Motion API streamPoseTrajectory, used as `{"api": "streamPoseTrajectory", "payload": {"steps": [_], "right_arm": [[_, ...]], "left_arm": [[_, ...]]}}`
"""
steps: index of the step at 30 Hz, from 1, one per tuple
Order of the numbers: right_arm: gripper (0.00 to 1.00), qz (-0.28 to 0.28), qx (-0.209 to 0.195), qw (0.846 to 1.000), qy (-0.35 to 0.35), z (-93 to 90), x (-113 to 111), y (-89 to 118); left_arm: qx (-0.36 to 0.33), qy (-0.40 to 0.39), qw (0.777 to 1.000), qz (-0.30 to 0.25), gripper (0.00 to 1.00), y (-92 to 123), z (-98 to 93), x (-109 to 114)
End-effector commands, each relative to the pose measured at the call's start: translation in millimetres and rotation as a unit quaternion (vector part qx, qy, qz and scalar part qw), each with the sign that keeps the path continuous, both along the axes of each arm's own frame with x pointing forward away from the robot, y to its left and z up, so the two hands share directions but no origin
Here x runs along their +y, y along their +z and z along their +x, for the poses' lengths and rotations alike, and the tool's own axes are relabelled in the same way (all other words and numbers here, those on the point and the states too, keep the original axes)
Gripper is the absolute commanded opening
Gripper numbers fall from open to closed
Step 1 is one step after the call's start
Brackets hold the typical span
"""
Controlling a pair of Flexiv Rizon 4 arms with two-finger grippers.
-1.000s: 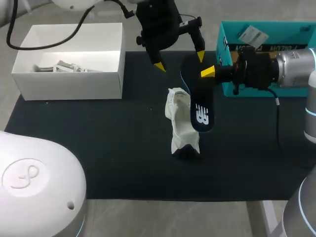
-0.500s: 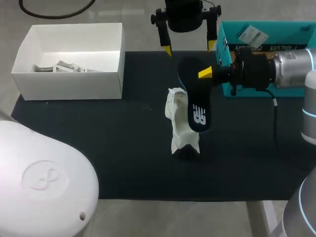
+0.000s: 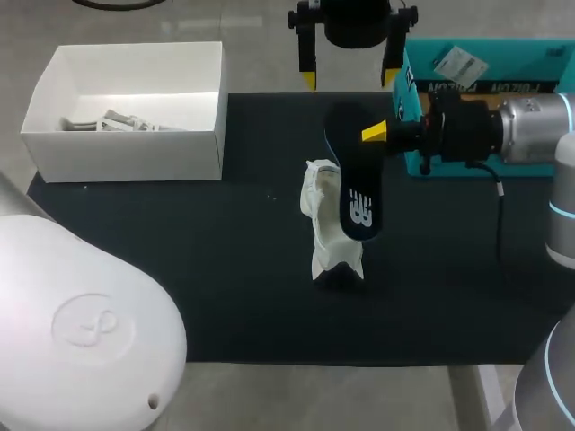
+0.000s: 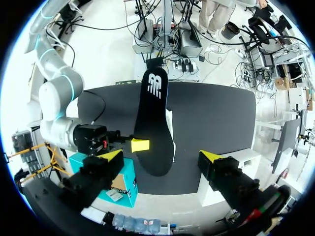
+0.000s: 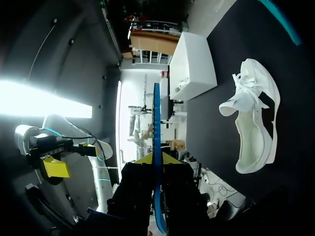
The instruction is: Take the shoe out of the shoebox, open the shoe tongue, remove and reinsert the insole, then place the shoe into the shoebox
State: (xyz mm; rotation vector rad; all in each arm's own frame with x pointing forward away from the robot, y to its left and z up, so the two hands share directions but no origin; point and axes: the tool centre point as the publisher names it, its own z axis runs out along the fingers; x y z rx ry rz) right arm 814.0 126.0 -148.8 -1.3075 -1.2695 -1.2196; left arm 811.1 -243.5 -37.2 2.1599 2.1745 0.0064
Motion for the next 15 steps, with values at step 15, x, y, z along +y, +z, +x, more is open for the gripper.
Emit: {"api": "streamPoseTrajectory", "payload": {"steps": [15], "right_arm": [[0.00,-0.003,-0.002,1.000,0.000,-6.1,2.5,2.1]], "left_arm": [[0.001,-0.002,1.000,-0.012,1.00,-1.8,-7.1,3.2]]}}
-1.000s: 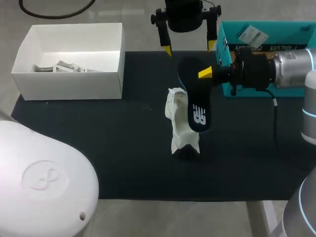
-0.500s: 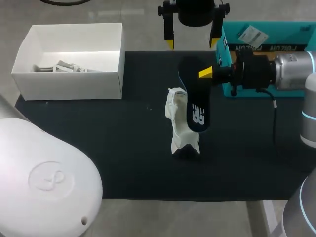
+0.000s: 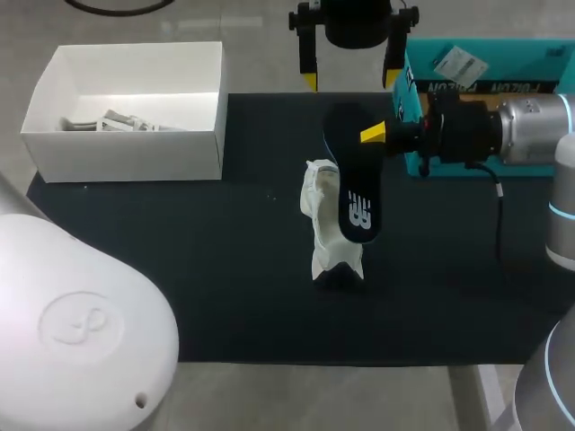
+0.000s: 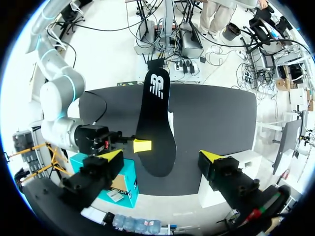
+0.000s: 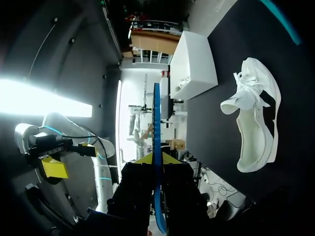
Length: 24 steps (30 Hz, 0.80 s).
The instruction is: Take the shoe out of the shoebox, open the shoe tongue, remove and reinsert the insole, then place the shoe into the shoebox
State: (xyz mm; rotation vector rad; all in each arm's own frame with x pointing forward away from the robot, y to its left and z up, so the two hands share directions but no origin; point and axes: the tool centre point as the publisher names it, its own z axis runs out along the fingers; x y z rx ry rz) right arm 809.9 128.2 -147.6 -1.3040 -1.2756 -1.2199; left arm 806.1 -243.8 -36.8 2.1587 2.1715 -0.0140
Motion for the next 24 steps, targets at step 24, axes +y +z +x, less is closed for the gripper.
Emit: {"api": "streamPoseTrajectory", "payload": {"steps": [24], "right_arm": [[0.00,-0.017,0.004,1.000,-0.003,-7.7,-15,7]], "left_arm": [[-0.004,0.023,0.782,-0.623,1.00,38,-5.7,43]]}}
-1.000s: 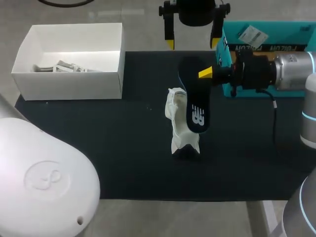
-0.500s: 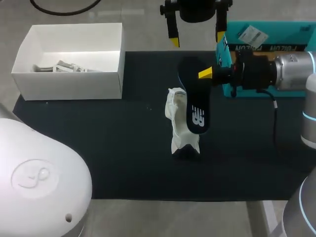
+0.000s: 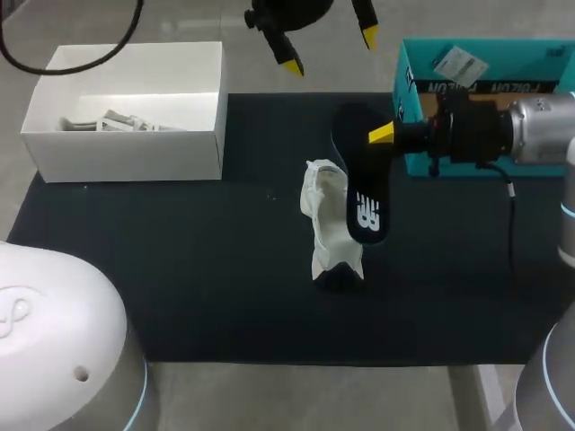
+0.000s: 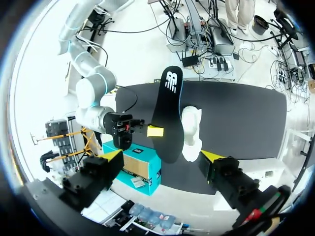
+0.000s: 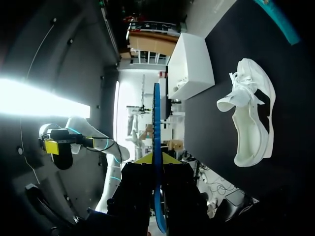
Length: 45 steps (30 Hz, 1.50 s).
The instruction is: Take the shoe out of the shoebox, open the shoe tongue, remove and reinsert the insole, then place the shoe into the shoebox
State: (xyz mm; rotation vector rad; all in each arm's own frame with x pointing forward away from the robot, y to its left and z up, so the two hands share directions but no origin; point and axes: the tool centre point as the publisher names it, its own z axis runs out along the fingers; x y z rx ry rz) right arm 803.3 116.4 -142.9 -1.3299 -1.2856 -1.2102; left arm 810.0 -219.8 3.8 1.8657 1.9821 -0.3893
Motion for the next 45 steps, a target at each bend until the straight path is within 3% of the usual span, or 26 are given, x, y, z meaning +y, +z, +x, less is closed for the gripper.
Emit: {"api": "streamPoseTrajectory", "payload": {"steps": [1,13,22,28,31,33,35,39,41,43,45], "right_arm": [[0.00,-0.006,0.001,1.000,0.001,-1.1,-4,3],[0.00,0.026,0.001,1.000,0.004,-6.1,-3,9],[0.00,0.071,-0.001,0.997,0.000,-10.6,-3,16],[0.00,0.151,-0.002,0.988,-0.038,-10.6,-2,29],[0.00,0.158,-0.006,0.986,-0.048,-10.3,1,36],[0.00,0.161,-0.009,0.986,-0.045,-10.5,4,40],[0.00,0.161,-0.012,0.986,-0.044,-10.7,5,43],[0.00,0.160,-0.014,0.986,-0.044,-11.1,5,45],[0.00,0.155,-0.016,0.987,-0.047,-11.4,5,46],[0.00,0.146,-0.016,0.988,-0.050,-11.6,4,45],[0.00,0.146,-0.014,0.988,-0.051,-11.1,2,44]], "left_arm": [[-0.001,-0.003,0.894,-0.449,1.00,-3,-9.5,19],[-0.001,-0.003,0.894,-0.449,1.00,-3,-9.5,19],[-0.056,-0.082,0.866,-0.489,1.00,-37,-16.8,15],[-0.078,-0.069,0.840,-0.532,1.00,-44,-10.0,1],[-0.067,-0.060,0.843,-0.530,1.00,-53,-7.0,-6],[-0.066,-0.061,0.843,-0.530,0.92,-58,-4.5,-11],[-0.065,-0.063,0.841,-0.533,0.72,-59,-4.3,-17],[-0.057,-0.069,0.847,-0.524,0.52,-65,-3.0,-21],[-0.054,-0.073,0.850,-0.519,0.51,-68,-3.3,-21],[-0.053,-0.072,0.856,-0.509,0.60,-71,-3.0,-19],[-0.051,-0.071,0.860,-0.503,0.89,-72,-3.8,-16]]}}
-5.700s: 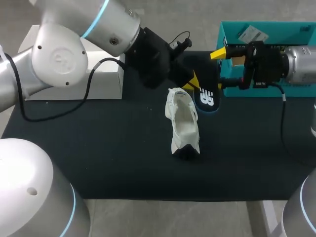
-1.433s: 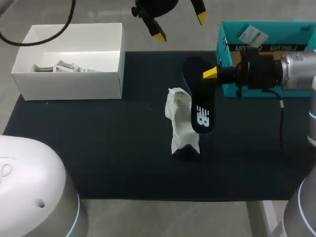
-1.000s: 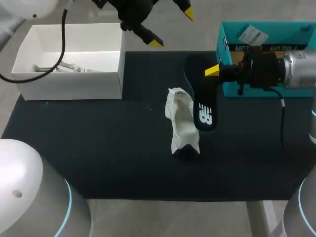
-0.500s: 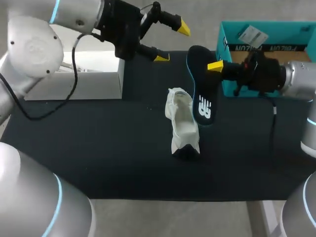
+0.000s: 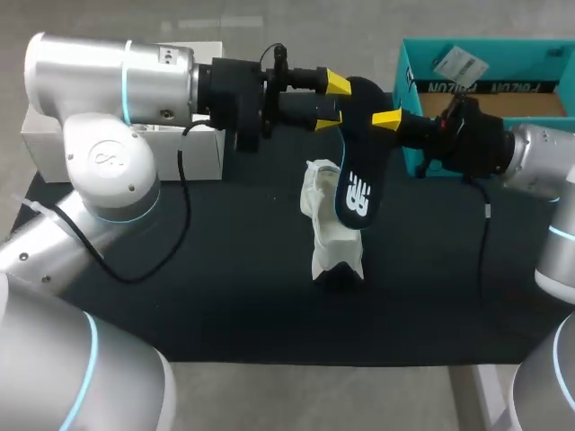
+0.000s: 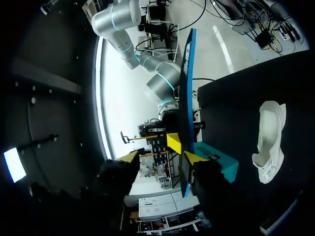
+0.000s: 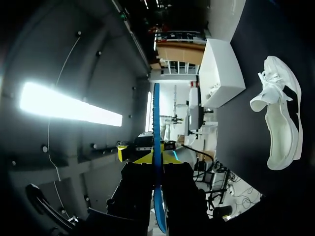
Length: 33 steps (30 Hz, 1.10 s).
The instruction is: Take the shoe out of the shoebox, open the shoe tongue, remove and reinsert the insole, then place the shoe into the shoebox
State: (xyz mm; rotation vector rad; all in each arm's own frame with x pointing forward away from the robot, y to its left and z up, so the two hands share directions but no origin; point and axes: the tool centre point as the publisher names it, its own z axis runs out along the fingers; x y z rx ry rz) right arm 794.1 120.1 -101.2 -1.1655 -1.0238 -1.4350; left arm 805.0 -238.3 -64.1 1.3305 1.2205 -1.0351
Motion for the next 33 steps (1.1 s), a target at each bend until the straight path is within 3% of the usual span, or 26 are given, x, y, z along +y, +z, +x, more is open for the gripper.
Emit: {"api": "streamPoseTrajectory", "payload": {"steps": [1,10,16,18,19,22,23,33], "right_arm": [[0.00,-0.005,0.004,1.000,-0.004,-1.6,-2,1],[0.00,-0.007,0.003,1.000,-0.015,3.7,-6,4],[0.00,-0.005,0.003,1.000,0.006,3.9,8,4],[0.00,-0.004,0.005,1.000,0.010,3.5,11,3],[0.00,-0.004,0.005,1.000,0.012,3.2,11,3],[0.00,-0.005,0.006,1.000,0.015,2.3,14,2],[0.00,-0.005,0.007,1.000,0.016,2.1,14,2],[0.00,-0.009,0.009,1.000,0.020,0.6,13,2]], "left_arm": [[-0.002,-0.008,0.999,-0.041,1.00,-5,1.2,5],[-0.019,-0.009,1.000,-0.015,1.00,-12,-1.3,19],[-0.026,0.006,1.000,-0.017,1.00,-20,-1.7,2],[-0.026,0.004,0.999,-0.018,0.84,-21,-3.7,-5],[-0.026,0.003,0.999,-0.019,0.82,-22,-4.7,-8],[-0.025,0.002,0.999,-0.019,0.66,-25,-7.5,-13],[-0.025,0.004,0.999,-0.019,0.49,-26,-8.1,-14],[-0.026,0.019,0.999,-0.010,0.38,-32,-7.9,-7]]}}
